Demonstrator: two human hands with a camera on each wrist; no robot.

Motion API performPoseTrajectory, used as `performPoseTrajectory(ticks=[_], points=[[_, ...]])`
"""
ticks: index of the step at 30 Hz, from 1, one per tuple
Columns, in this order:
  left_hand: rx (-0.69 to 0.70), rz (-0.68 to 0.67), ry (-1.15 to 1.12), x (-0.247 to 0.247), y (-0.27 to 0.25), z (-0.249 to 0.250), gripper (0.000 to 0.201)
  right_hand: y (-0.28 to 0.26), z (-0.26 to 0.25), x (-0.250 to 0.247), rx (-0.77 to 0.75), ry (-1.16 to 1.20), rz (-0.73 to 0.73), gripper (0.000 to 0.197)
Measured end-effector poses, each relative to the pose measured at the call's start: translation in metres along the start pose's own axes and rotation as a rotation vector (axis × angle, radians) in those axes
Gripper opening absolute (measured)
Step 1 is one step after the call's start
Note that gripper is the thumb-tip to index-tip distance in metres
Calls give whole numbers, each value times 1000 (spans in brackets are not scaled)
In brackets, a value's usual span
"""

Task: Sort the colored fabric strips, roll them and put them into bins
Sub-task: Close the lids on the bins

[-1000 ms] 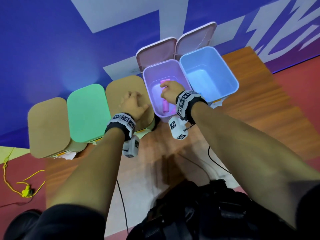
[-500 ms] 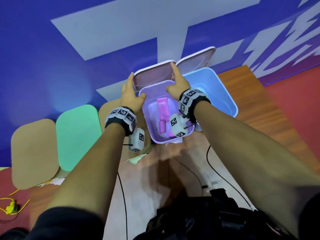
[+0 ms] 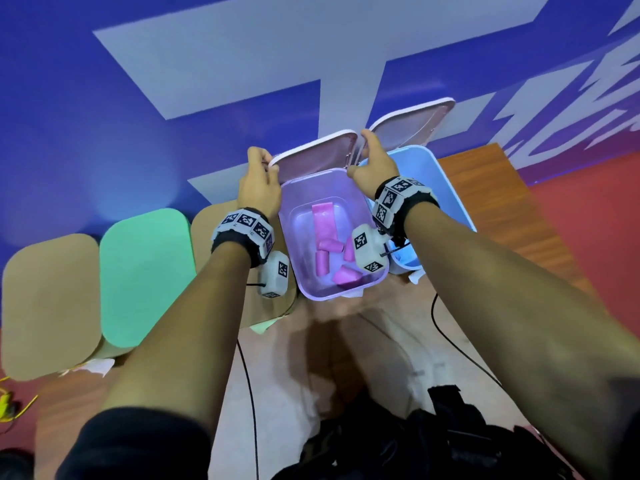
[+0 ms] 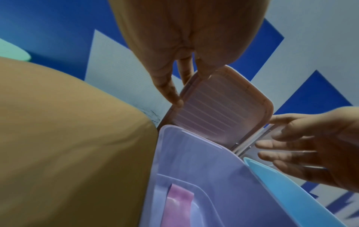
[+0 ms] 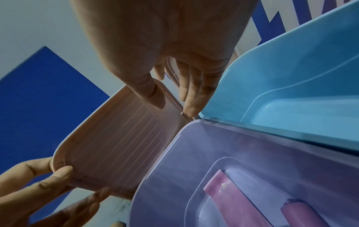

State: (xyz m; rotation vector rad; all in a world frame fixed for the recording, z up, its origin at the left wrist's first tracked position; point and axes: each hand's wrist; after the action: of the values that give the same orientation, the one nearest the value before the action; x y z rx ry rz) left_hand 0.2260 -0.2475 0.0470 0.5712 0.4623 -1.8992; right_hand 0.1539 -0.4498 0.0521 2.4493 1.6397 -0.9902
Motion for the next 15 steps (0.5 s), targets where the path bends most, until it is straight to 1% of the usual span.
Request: performPoseTrajectory(ticks=[3, 6, 9, 11, 13, 15], points=[[0, 31, -3, 0, -8, -2, 6, 1, 3, 1, -15, 23, -46, 75], [-30, 56, -2, 0, -19, 6, 10, -3, 4, -2, -30, 35, -66, 66], [-40, 60, 19, 0, -31, 14, 8, -10, 5, -8, -43, 36, -92, 60], [-22, 41, 48, -2, -37, 18, 10, -15, 5, -14, -57, 44, -80, 49], [30, 21, 78, -6, -40, 23, 12, -22, 1, -19, -83, 66, -70, 35], [62, 21, 95, -9, -43, 28, 12, -30, -5, -20, -102, 86, -68, 29]])
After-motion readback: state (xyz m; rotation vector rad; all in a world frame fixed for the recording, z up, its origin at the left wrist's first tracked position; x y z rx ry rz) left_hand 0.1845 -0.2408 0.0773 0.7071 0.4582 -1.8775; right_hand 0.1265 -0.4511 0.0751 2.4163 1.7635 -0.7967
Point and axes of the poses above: each hand's wrist, its own y-axis towards the middle knuckle, its own x-axis out of the palm, z = x × y, and after that the axes turned 5 degrees about -z, right-handed
